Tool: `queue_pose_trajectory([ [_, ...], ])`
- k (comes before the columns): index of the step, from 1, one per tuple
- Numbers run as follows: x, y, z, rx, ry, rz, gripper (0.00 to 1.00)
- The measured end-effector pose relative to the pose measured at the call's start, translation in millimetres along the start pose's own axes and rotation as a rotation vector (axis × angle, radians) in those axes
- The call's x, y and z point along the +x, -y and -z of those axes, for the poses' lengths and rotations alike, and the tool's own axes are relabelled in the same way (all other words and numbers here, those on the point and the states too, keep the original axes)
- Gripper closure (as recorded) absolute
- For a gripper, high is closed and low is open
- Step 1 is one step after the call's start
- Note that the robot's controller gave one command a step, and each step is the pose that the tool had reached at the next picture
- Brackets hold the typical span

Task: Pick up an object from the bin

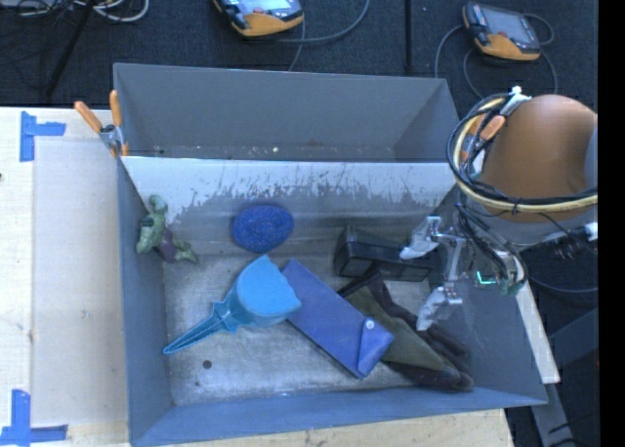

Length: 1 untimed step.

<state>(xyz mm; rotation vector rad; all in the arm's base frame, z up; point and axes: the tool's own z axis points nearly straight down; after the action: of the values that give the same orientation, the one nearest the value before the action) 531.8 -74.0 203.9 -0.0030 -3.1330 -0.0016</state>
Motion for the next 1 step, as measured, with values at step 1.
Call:
queue_pose_trajectory([
  [1,-1.6,-0.2,3.6,0.001,0.007,0.002,0.0],
])
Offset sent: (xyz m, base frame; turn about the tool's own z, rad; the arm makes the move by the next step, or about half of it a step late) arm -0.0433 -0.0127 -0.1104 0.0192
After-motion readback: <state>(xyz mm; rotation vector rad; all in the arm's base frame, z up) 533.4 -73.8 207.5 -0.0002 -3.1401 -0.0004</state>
